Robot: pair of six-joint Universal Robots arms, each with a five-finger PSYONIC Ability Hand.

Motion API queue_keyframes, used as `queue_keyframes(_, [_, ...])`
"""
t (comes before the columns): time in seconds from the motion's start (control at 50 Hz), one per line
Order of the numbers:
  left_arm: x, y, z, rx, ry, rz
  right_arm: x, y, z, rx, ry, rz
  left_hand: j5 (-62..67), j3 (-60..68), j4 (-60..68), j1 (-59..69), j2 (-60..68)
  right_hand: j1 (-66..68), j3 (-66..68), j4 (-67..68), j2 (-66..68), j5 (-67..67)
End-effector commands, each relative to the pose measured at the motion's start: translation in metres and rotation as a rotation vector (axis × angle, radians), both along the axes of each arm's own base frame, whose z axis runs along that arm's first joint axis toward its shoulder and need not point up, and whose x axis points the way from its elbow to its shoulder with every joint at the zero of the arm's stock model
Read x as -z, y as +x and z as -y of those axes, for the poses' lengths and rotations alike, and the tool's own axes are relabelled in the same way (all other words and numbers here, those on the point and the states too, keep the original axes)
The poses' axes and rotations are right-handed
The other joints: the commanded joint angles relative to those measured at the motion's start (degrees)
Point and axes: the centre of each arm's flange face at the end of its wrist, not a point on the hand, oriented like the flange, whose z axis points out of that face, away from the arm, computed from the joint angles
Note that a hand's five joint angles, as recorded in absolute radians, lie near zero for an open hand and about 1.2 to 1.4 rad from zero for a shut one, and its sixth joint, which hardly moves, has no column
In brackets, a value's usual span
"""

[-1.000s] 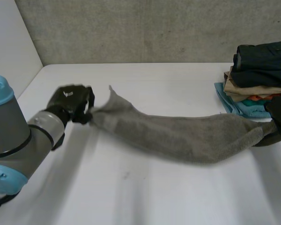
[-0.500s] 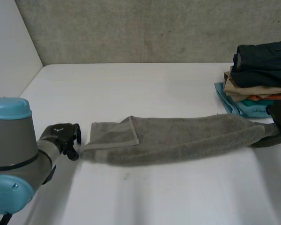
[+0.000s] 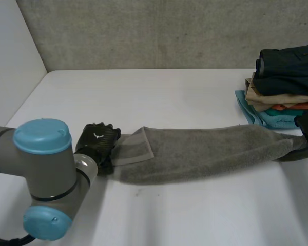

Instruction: Fold the laundry.

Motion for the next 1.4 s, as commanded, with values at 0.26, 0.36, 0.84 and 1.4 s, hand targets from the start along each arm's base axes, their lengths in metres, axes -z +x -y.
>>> queue_keyframes(0.26, [0.008, 0.006, 0.047, -0.077, -0.125, 0.104, 0.001, -0.005, 0.002, 0.009, 0.001, -0.001, 6.5, 6.1, 6.5, 5.0, 6.3, 24.5, 12.1, 11.7, 12.7, 13.4])
queue_keyframes(0.36, [0.007, 0.014, 0.062, -0.116, -0.134, 0.101, 0.001, -0.004, 0.001, 0.009, 0.004, -0.001, 6.7, 6.2, 6.7, 5.2, 6.4, 24.5, 12.1, 11.7, 12.7, 13.4])
queue_keyframes(0.84, [-0.005, -0.011, 0.027, -0.028, -0.092, 0.033, 0.005, -0.003, -0.002, -0.003, 0.014, -0.024, 5.5, 5.0, 5.5, 4.0, 5.3, 24.5, 12.1, 11.7, 12.7, 13.4])
queue_keyframes(1.4, [0.017, -0.01, 0.087, -0.166, -0.127, 0.047, 0.011, -0.002, -0.002, -0.007, 0.034, -0.022, 15.2, 14.8, 15.2, 13.8, 15.0, 24.5, 12.1, 11.7, 12.7, 13.4])
